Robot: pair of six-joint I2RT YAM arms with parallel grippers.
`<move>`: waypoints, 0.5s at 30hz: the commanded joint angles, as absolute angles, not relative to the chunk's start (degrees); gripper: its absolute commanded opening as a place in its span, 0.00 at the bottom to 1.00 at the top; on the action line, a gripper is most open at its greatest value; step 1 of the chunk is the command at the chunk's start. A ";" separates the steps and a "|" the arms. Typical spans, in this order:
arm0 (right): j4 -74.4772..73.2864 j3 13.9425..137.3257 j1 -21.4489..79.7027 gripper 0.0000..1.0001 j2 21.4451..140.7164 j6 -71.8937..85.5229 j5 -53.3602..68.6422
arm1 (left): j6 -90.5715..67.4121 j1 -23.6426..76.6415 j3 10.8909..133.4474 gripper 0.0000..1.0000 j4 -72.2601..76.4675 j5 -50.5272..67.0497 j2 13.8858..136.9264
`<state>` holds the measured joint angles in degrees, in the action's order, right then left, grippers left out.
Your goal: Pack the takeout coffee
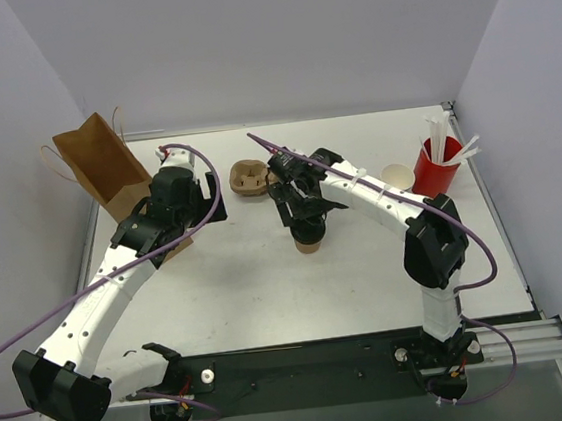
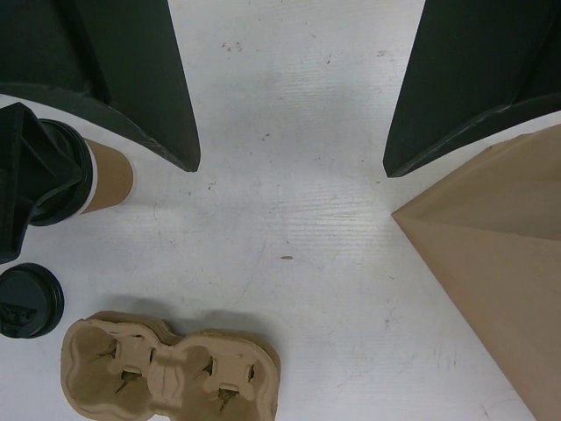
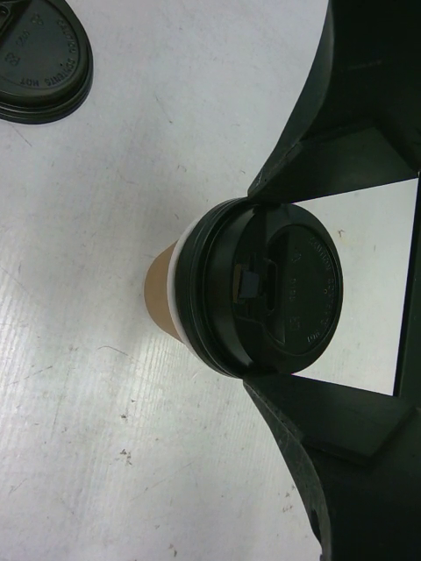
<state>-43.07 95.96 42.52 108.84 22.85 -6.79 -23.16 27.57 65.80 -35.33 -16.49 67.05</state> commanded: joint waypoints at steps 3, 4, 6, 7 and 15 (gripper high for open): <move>-46.05 96.33 43.24 0.57 109.69 22.59 -9.05 | -23.03 26.98 65.57 0.97 -33.31 -16.88 65.65; -46.23 96.42 43.24 0.57 109.86 22.59 -9.14 | -23.03 26.98 65.48 0.97 -33.31 -16.87 65.57; -46.14 96.15 43.24 0.57 109.95 22.59 -9.32 | -23.03 26.98 65.48 0.97 -33.31 -16.87 65.65; -46.23 96.07 43.24 0.57 110.04 22.59 -9.49 | -23.03 26.98 65.48 0.97 -33.31 -16.79 65.57; -45.79 95.36 43.24 0.57 111.62 22.68 -9.49 | -23.12 26.98 65.39 0.97 -33.31 -16.61 65.57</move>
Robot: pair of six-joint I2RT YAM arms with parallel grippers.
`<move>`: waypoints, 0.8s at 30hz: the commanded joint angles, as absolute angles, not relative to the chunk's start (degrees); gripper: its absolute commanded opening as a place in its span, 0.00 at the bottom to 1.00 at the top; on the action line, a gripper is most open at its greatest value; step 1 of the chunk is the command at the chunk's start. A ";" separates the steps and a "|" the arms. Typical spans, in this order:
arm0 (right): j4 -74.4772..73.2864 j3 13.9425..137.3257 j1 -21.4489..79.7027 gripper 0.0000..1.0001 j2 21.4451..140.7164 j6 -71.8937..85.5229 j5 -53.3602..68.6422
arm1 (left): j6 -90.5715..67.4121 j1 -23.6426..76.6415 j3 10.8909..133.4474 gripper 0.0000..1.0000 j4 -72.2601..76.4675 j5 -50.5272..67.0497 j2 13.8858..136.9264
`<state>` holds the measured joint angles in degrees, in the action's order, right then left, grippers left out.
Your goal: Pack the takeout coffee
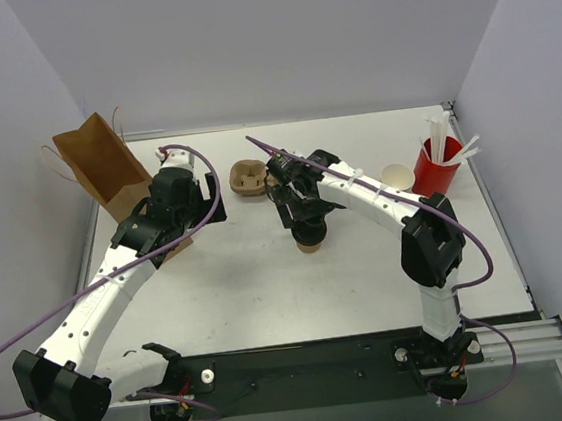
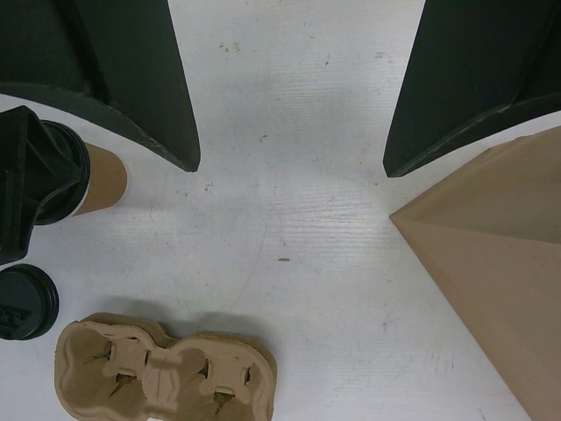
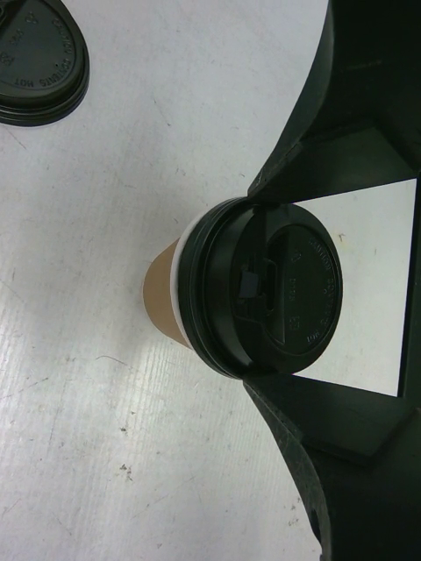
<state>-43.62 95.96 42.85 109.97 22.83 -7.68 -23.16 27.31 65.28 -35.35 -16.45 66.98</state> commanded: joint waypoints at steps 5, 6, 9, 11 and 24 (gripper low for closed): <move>-45.18 95.45 43.24 0.59 111.62 22.85 -9.41 | -23.03 26.98 65.48 0.97 -33.40 -16.70 65.57; -45.18 95.62 43.24 0.59 111.80 22.85 -9.40 | -23.03 26.98 65.48 0.97 -33.40 -16.61 65.57; -45.18 95.98 43.24 0.59 112.32 22.76 -9.14 | -23.03 26.98 65.48 0.98 -33.40 -16.52 65.57; -44.91 95.71 43.24 0.59 112.59 22.85 -8.79 | -23.03 26.98 65.48 0.97 -33.40 -16.61 65.57; -42.54 91.85 43.15 0.59 113.55 23.73 -8.26 | -23.03 26.98 65.21 0.97 -33.49 -16.52 65.48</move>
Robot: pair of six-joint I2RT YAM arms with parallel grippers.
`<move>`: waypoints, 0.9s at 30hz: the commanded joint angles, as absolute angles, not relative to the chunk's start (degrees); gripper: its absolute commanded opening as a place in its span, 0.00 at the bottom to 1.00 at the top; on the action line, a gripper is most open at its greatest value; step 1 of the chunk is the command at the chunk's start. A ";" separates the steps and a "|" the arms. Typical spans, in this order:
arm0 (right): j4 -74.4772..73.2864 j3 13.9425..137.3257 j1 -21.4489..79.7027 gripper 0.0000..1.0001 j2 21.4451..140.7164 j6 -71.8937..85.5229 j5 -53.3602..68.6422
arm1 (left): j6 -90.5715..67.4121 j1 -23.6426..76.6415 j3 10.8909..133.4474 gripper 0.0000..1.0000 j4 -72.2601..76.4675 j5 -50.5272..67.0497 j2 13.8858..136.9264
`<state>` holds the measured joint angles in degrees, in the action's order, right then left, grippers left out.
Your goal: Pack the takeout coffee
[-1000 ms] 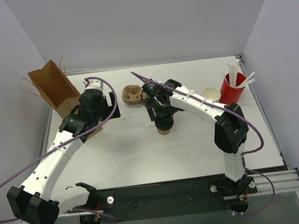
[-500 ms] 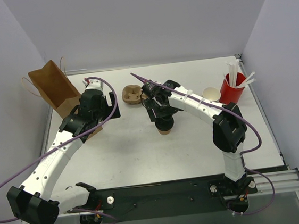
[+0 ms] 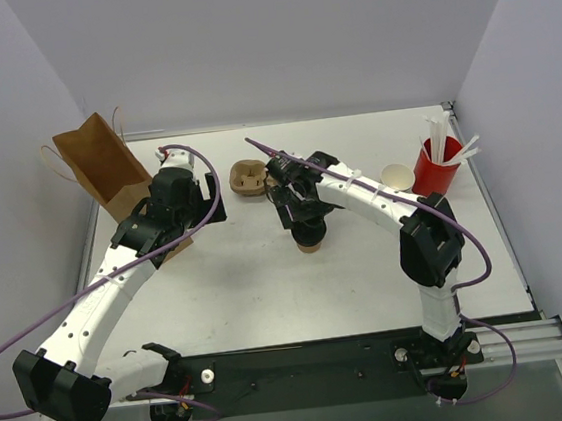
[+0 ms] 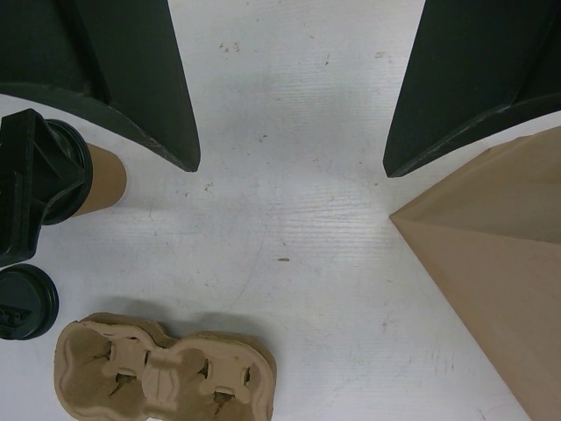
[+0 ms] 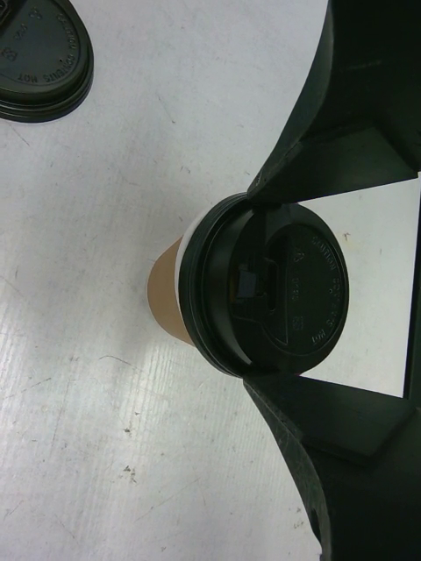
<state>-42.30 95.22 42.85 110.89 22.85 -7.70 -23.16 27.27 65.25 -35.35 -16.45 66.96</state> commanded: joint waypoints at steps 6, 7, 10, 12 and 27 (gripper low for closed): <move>-41.31 89.65 42.80 0.59 114.52 24.08 -8.44 | -22.94 26.98 65.21 0.97 -33.49 -16.35 65.65; -41.22 89.13 42.80 0.59 114.61 24.08 -8.35 | -23.03 26.98 65.30 0.98 -33.49 -16.35 65.74; -40.69 88.07 42.89 0.59 115.05 24.34 -8.61 | -23.12 26.98 65.30 0.97 -33.49 -16.17 65.83; -40.34 87.63 42.89 0.59 115.14 24.52 -8.79 | -23.03 26.98 65.30 0.97 -33.49 -16.17 65.92; -35.60 81.65 43.50 0.59 115.05 27.94 -11.60 | -23.38 26.98 65.48 0.97 -33.84 -15.65 66.44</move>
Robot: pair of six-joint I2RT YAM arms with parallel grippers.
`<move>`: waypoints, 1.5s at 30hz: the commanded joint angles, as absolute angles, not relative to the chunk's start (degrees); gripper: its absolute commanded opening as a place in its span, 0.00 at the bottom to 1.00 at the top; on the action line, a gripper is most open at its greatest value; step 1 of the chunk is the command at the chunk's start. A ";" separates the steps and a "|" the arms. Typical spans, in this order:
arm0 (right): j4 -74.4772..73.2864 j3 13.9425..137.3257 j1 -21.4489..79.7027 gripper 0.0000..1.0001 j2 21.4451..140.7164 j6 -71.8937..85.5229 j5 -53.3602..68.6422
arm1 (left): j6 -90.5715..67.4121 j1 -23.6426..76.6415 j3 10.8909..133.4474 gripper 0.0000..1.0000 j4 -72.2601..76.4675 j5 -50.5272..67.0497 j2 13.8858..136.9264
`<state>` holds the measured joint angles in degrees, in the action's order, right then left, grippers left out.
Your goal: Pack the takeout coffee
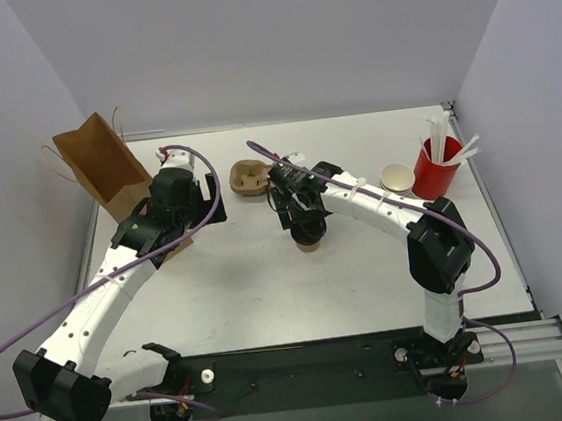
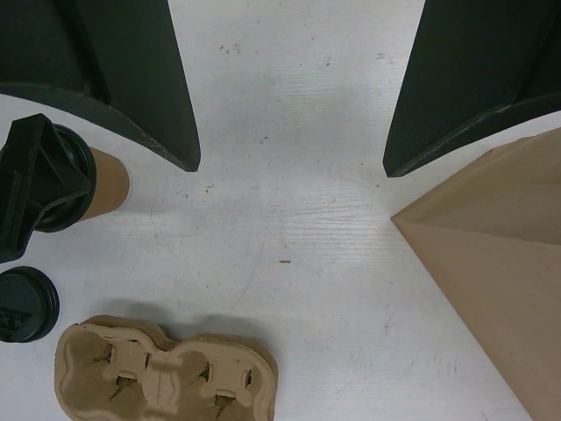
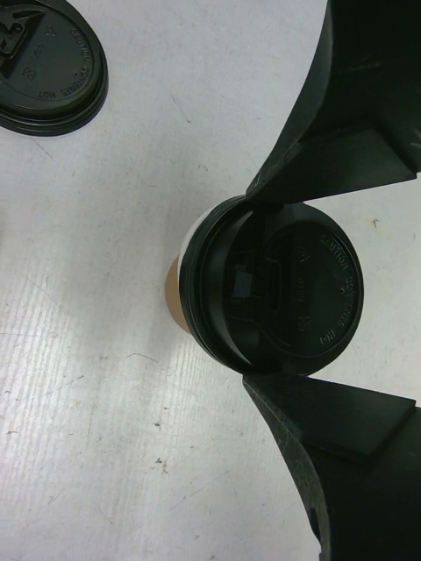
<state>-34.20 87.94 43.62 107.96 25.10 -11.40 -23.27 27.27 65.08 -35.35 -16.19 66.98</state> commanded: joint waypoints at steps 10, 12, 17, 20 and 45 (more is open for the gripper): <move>-35.33 83.05 43.51 0.65 110.31 29.35 -12.57 | -23.55 26.98 66.27 0.97 -34.10 -14.94 66.71; -35.51 84.20 43.24 0.65 109.51 29.44 -12.39 | -23.55 26.98 66.44 0.97 -34.28 -14.77 66.88; -36.30 85.34 42.80 0.69 108.11 29.79 -11.43 | -23.29 26.98 66.62 0.97 -34.54 -13.89 66.97; -36.39 85.60 42.36 0.71 107.06 29.97 -10.38 | -23.03 26.98 66.45 0.97 -34.45 -12.49 66.88; -37.18 90.00 39.55 0.79 101.95 28.92 -3.87 | -22.50 27.07 64.07 0.95 -32.87 -2.73 67.06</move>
